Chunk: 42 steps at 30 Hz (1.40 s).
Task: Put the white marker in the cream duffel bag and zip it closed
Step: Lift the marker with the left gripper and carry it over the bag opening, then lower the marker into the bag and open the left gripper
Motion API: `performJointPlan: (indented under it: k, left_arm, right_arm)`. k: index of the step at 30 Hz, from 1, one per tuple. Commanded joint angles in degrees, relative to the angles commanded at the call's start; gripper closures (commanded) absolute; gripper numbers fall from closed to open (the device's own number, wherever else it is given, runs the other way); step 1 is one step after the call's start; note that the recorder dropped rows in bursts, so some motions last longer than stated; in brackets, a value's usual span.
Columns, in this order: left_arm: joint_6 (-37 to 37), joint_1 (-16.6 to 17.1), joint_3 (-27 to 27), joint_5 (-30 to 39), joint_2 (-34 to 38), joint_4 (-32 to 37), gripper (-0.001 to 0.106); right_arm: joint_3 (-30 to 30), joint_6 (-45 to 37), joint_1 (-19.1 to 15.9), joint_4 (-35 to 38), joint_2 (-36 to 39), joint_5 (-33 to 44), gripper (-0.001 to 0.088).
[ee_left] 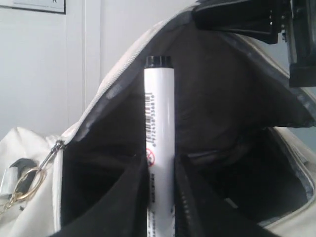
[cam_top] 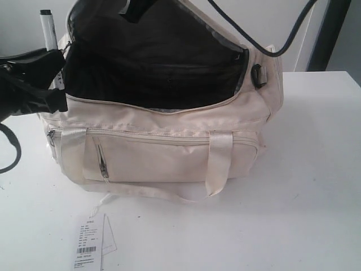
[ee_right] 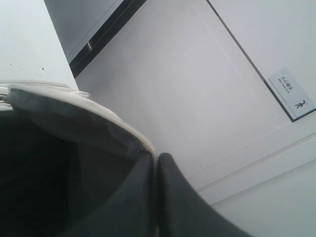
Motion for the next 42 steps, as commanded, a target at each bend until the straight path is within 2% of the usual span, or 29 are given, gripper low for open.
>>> performJointPlan:
  k: [7,21,22,28,30,32,36,40,42]
  left_arm:
    - [0.0,0.0,-4.6,-2.6,6.5,0.0,0.105]
    - [0.9,0.0,-13.0,-2.1,17.5,0.0,0.103]
    - [0.9,0.0,-13.3,-2.0,18.1,0.0,0.1]
    - [1.9,0.0,-13.9,-2.7,21.2,0.5,0.045]
    - [1.3,0.0,-13.9,-2.5,21.2,0.5,0.033]
    - [1.3,0.0,-13.9,-2.5,21.2,0.5,0.032]
    - [1.3,0.0,-13.9,-2.5,21.2,0.5,0.036]
    - [1.3,0.0,-13.8,-0.9,20.9,0.7,0.043]
    - [1.3,0.0,-13.7,1.3,20.2,1.4,0.05]
  right_arm:
    - [0.0,0.0,0.0,0.0,0.0,0.0,0.0868]
    - [0.0,0.0,0.0,0.0,0.0,0.0,0.0868]
    - [0.0,0.0,0.0,0.0,0.0,0.0,0.0868]
    - [0.0,0.0,0.0,0.0,0.0,0.0,0.0868]
    - [0.0,0.0,0.0,0.0,0.0,0.0,0.0868]
    - [0.0,0.0,0.0,0.0,0.0,0.0,0.0868]
    - [0.0,0.0,0.0,0.0,0.0,0.0,0.0868]
    - [0.0,0.0,0.0,0.0,0.0,0.0,0.0868]
    - [0.0,0.0,0.0,0.0,0.0,0.0,0.0868]
